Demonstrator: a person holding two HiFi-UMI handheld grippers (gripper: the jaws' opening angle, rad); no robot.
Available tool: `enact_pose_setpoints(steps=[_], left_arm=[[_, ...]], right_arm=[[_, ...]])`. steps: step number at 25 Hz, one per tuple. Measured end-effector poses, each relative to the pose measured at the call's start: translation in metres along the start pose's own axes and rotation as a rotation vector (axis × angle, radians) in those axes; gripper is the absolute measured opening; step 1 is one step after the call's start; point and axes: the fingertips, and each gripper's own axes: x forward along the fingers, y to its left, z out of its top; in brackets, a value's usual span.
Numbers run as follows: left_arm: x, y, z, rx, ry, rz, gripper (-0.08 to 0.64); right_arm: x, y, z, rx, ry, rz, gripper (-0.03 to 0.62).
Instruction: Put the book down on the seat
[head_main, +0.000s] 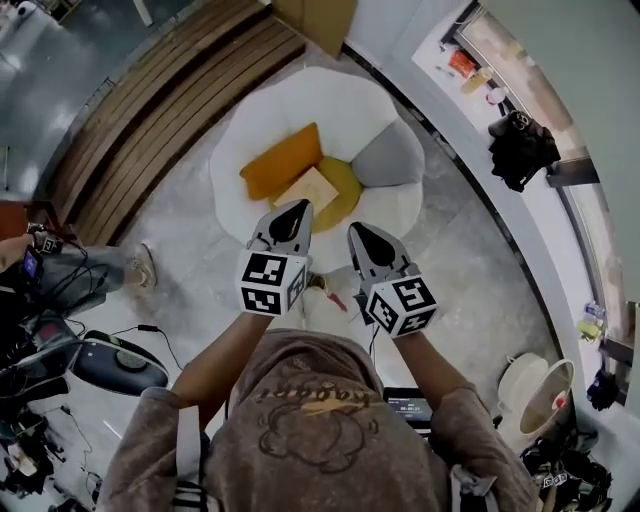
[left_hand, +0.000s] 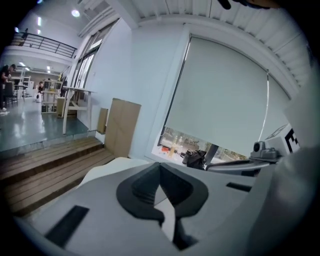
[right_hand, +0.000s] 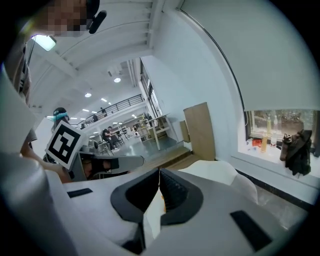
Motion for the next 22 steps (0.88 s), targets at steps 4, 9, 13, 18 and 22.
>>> enact_pose_setpoints(steps=[4,9,13,18,22], left_arm=[[-0.041,-0.024,0.016,0.031,-0.072,-0.023,0.005],[-0.082,-0.029,0.021,0.064,-0.138,-0.014,0.005],[-0.105,-0.022,0.008,0.051,-0.162,0.002,0.005],[-0.142,-0.024,-0.001,0.079,-0.187,-0.046,0.005],[-0.183,-0.028,-0.012,0.117,-0.191,-0.102,0.005]], right_arm=[[-0.029,0.027,0.019,-0.034,-0.051,0.044,0.02],[-0.052,0.055,0.03,-0.092,-0.08,0.073,0.02],[-0.06,0.069,0.022,-0.082,-0.083,0.066,0.02],[-0.071,0.098,0.012,-0.106,-0.098,0.051,0.02],[-0.084,0.142,-0.001,-0.13,-0.118,0.066,0.02]])
